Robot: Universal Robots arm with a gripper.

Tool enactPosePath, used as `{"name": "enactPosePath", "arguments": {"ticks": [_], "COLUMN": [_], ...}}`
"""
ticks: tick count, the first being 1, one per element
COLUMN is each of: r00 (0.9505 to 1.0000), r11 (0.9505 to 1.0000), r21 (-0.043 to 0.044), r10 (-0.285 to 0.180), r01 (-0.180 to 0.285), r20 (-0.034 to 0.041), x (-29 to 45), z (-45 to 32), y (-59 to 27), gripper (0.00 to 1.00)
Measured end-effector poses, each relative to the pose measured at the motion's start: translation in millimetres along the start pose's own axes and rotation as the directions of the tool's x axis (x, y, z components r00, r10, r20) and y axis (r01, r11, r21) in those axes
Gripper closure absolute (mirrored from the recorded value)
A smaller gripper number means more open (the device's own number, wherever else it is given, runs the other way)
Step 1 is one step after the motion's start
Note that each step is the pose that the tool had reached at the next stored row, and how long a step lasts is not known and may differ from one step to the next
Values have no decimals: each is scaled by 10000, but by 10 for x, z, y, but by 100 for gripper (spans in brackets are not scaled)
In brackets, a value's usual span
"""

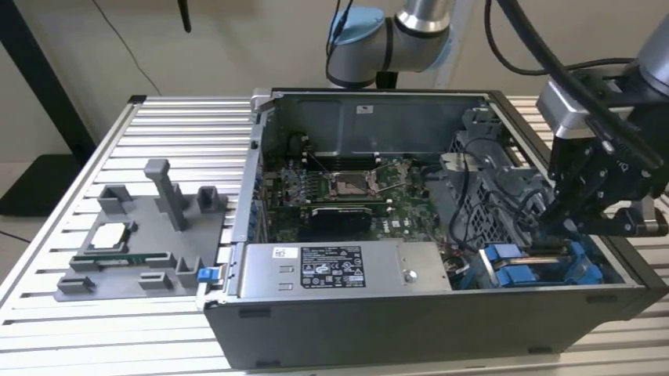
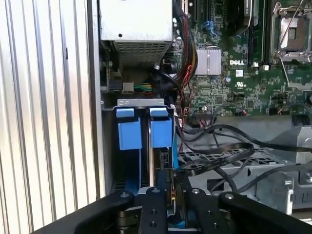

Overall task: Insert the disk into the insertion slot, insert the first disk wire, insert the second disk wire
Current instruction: 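Insert the second disk wire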

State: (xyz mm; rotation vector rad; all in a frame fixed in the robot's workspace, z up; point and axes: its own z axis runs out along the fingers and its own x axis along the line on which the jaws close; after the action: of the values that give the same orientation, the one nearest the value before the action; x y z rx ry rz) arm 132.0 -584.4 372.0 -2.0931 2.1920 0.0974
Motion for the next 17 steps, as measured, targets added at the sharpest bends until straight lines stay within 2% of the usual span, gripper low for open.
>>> {"name": "enactPosePath", "arguments": {"ticks": [10, 13, 17], "r00": [10000, 10000, 10000], "r11": [10000, 10000, 10000], "r21": [-1, -1, -1], "r10": [0, -1, -1], "r01": [0, 1, 1], "r20": [-1, -1, 0], "x": [-54, -62, -63], "z": [-431, -493, -504], "y": [-13, -14, -15], "gripper": [0, 0, 0]}}
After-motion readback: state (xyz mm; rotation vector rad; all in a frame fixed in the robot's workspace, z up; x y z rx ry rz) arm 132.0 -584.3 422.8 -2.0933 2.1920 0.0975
